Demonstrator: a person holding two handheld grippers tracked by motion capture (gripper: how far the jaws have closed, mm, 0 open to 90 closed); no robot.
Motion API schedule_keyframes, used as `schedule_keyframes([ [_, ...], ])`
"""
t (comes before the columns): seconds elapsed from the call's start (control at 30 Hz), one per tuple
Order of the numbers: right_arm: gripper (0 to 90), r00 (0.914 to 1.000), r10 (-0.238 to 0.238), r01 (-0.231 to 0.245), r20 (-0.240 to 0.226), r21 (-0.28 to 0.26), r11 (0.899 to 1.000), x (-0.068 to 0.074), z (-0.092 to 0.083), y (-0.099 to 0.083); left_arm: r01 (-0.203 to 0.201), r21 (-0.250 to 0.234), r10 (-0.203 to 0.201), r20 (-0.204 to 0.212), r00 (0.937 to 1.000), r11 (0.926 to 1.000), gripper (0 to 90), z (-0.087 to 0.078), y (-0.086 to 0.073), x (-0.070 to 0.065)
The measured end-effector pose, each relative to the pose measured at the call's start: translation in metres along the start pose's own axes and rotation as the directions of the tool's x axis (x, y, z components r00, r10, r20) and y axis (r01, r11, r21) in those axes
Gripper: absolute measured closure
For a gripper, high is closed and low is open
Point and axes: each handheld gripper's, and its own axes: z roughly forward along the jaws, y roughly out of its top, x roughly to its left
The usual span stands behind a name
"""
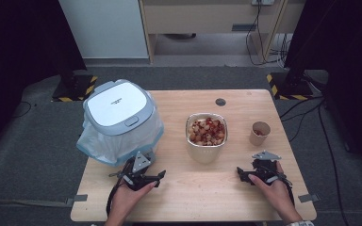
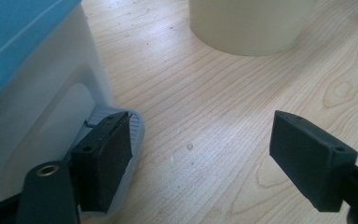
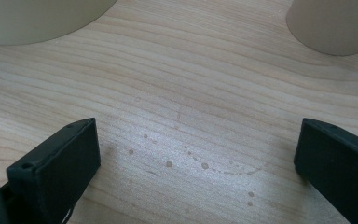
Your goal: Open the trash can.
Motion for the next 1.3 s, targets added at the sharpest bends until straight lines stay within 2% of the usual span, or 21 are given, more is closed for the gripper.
schedule_keyframes([
  [0.13,0.7,1.0000,0.000,0.000,-0.001,0.000,1.000,0.000,0.000,0.000,-0.009,-0.007,0.009,-0.003,1.0000,0.9999,25.8,-0.001,-0.001,0.001],
  [0.27,0.8,1.0000,-0.003,0.003,-0.002,-0.004,1.000,0.000,0.000,0.000,-0.030,-0.003,0.030,-0.009,0.9995,0.9996,35.7,-0.002,-0.001,0.001],
  [0.37,0.7,1.0000,-0.004,0.004,-0.005,-0.002,1.000,-0.001,0.000,-0.001,-0.036,0.007,0.036,-0.011,0.9993,0.9993,44.0,-0.003,0.000,0.001],
  [0.5,0.7,0.9999,-0.008,0.008,-0.008,-0.001,1.000,-0.001,-0.001,-0.001,-0.050,0.015,0.050,-0.028,0.9983,0.9986,61.0,-0.006,0.000,0.002],
  [0.77,0.7,0.9999,-0.007,0.007,-0.010,0.001,1.000,-0.001,-0.001,-0.001,-0.045,0.017,0.045,-0.059,0.9972,0.9989,82.6,-0.011,0.002,0.008],
  [0.9,0.7,0.9999,-0.007,0.007,-0.010,0.001,1.000,-0.001,-0.001,-0.001,-0.048,0.035,0.051,-0.082,0.9953,0.9982,89.0,-0.007,0.003,0.013],
  [1.03,0.7,0.9999,-0.008,0.008,-0.009,0.000,1.000,-0.001,-0.001,-0.001,-0.056,0.071,0.064,-0.105,0.9924,0.9959,89.7,-0.001,0.001,0.019],
  [1.3,0.7,0.9999,-0.011,0.011,-0.010,-0.001,1.000,-0.001,-0.001,-0.002,-0.075,0.102,0.089,-0.139,0.9864,0.9920,89.8,0.007,-0.001,0.023],
])
